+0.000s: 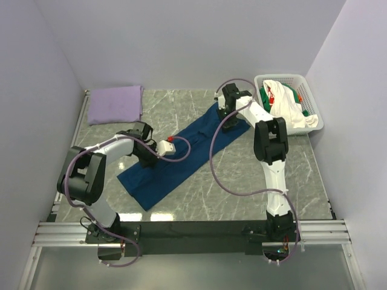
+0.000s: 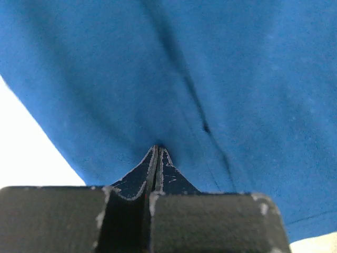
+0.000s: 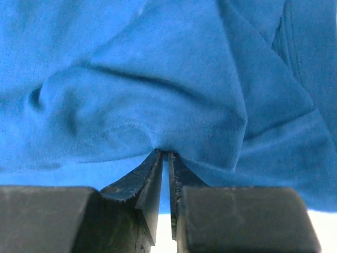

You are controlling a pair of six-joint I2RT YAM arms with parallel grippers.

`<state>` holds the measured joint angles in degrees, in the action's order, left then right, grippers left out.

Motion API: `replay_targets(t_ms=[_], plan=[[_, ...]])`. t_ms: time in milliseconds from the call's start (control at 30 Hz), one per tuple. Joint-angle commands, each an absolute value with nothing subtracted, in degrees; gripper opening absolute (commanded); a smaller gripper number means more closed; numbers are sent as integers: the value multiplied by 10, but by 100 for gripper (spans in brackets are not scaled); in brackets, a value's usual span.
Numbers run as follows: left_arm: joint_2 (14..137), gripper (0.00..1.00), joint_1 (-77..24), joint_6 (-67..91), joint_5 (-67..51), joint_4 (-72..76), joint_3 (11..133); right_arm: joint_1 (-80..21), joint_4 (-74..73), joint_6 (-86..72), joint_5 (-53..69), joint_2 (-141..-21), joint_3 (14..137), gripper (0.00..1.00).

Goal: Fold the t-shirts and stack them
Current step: Fold the tshirt

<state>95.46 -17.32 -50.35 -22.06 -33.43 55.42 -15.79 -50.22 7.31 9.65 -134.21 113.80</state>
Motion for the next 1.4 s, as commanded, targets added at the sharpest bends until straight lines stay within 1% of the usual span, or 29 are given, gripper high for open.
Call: replay_targets(t_ms=[0, 67, 100, 133, 167, 200, 267, 333, 367, 467, 533, 633, 700, 733, 767, 833, 900, 933, 1000, 1033, 1067, 1133, 1233, 1367], plan=[[942, 1, -223, -518, -215, -377, 522, -162, -539, 69, 98, -1399, 1223, 15], [940, 1, -260, -503, -228, -389, 520, -163, -553, 71, 93, -1425, 1268, 15], [941, 1, -271, -489, -236, -393, 522, -163, -569, 73, 92, -1456, 1320, 15], [941, 1, -282, -481, -256, -395, 525, -164, -574, 76, 89, -1469, 1342, 14], [945, 1, -304, -475, -265, -399, 531, -166, -570, 85, 82, -1476, 1353, 13], [947, 1, -316, -459, -276, -400, 536, -173, -553, 91, 78, -1479, 1355, 8], [954, 1, -353, -438, -300, -391, 551, -184, -555, 116, 76, -1484, 1381, 8], [961, 1, -379, -401, -319, -385, 566, -203, -530, 130, 55, -1476, 1379, 8], [969, 1, -408, -385, -332, -381, 582, -211, -519, 147, 49, -1471, 1372, 8], [997, 1, -450, -297, -345, -347, 620, -228, -475, 154, 40, -1433, 1348, 8], [1014, 1, -454, -241, -361, -339, 647, -229, -476, 150, 44, -1415, 1343, 8], [1006, 1, -454, -186, -360, -315, 649, -220, -460, 147, 32, -1348, 1277, 10], [961, 3, -453, -167, -363, -293, 624, -210, -437, 138, 41, -1287, 1209, 11], [937, 5, -452, -161, -365, -260, 611, -204, -432, 133, 52, -1268, 1189, 13], [888, 12, -451, -153, -362, -241, 582, -193, -431, 121, 65, -1245, 1165, 14], [844, 16, -447, -123, -359, -221, 565, -185, -446, 106, 117, -1232, 1152, 18], [844, 16, -432, -84, -360, -233, 573, -180, -475, 85, 150, -1237, 1152, 19], [841, 16, -401, -68, -384, -234, 569, -179, -482, 61, 171, -1244, 1163, 19], [830, 17, -367, -21, -403, -213, 555, -179, -519, 44, 206, -1280, 1182, 18], [818, 18, -333, -11, -412, -204, 542, -178, -530, 22, 216, -1294, 1191, 16], [811, 21, -320, -4, -411, -194, 538, -178, -539, 14, 239, -1321, 1204, 14], [799, 22, -298, 24, -406, -188, 531, -178, -559, 1, 247, -1343, 1211, 6], [781, 23, -258, 28, -398, -197, 534, -178, -565, -32, 228, -1360, 1190, 2], [774, 23, -235, 25, -391, -203, 532, -181, -546, -59, 172, -1346, 1154, 0]])
